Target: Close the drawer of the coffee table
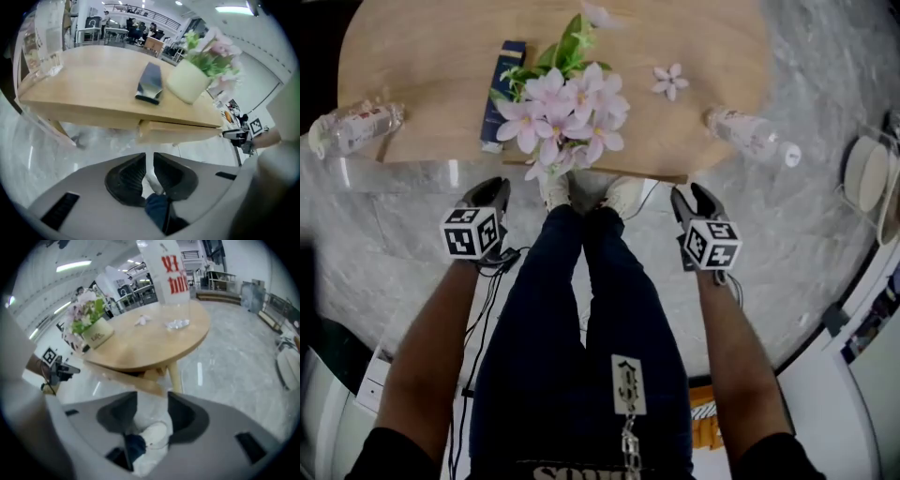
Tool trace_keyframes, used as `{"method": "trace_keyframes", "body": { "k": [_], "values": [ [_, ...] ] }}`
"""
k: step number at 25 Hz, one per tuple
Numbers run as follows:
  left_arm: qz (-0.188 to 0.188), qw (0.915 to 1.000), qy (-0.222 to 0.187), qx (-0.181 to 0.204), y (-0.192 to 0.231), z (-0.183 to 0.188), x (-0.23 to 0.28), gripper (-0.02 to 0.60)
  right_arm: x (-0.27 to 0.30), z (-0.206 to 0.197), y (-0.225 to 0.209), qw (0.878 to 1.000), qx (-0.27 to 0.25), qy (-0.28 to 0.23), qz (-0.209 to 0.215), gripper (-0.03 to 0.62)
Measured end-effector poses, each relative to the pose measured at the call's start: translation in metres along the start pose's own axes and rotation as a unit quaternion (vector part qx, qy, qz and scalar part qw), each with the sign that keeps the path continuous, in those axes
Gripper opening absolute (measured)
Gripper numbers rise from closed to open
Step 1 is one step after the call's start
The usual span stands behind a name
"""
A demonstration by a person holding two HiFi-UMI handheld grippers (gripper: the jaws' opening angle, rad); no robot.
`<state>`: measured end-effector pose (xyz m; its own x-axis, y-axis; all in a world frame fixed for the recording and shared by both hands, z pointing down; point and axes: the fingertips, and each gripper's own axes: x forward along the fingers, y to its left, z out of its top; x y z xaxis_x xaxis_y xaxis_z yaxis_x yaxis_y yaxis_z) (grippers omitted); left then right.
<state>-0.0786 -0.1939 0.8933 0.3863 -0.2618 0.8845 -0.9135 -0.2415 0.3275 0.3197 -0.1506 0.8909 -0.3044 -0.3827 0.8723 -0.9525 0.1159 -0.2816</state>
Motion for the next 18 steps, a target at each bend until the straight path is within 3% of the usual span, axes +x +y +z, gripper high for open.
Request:
{"method": "trace_keyframes", "body": {
  "k": [2,4,6,8,10,12,15,18],
  "values": [
    [-0.023,0.9994,-0.005,0.026,-0.019,-0.002,-0.041,0.039,-0.035,0.003,0.017,1.0,-0.015,-0.001,0.0,0.204],
    [-0.034,0.9983,-0.027,0.037,-0.039,0.011,-0.092,0.025,-0.08,0.016,0.046,0.999,-0.04,-0.02,0.001,0.067],
    [-0.049,0.9947,-0.082,0.038,-0.066,0.052,-0.137,0.023,-0.124,0.063,0.079,0.994,-0.077,-0.07,0.018,0.049],
    [-0.062,0.9831,-0.161,0.062,-0.101,0.121,-0.172,0.023,-0.162,0.138,0.108,0.982,-0.119,-0.141,0.036,0.041],
    [-0.072,0.9636,-0.237,0.1,-0.143,0.184,-0.224,0.023,-0.216,0.202,0.137,0.966,-0.153,-0.205,0.046,0.038],
    [-0.087,0.9383,-0.309,0.13,-0.188,0.235,-0.294,0.023,-0.282,0.246,0.164,0.951,-0.161,-0.258,0.052,0.035],
    [-0.101,0.8924,-0.408,0.163,-0.241,0.296,-0.392,0.023,-0.365,0.298,0.198,0.924,-0.159,-0.341,0.066,0.035],
    [-0.092,0.8461,-0.478,0.218,-0.275,0.331,-0.461,0.023,-0.42,0.33,0.223,0.896,-0.169,-0.406,0.067,0.034]
  ]
}}
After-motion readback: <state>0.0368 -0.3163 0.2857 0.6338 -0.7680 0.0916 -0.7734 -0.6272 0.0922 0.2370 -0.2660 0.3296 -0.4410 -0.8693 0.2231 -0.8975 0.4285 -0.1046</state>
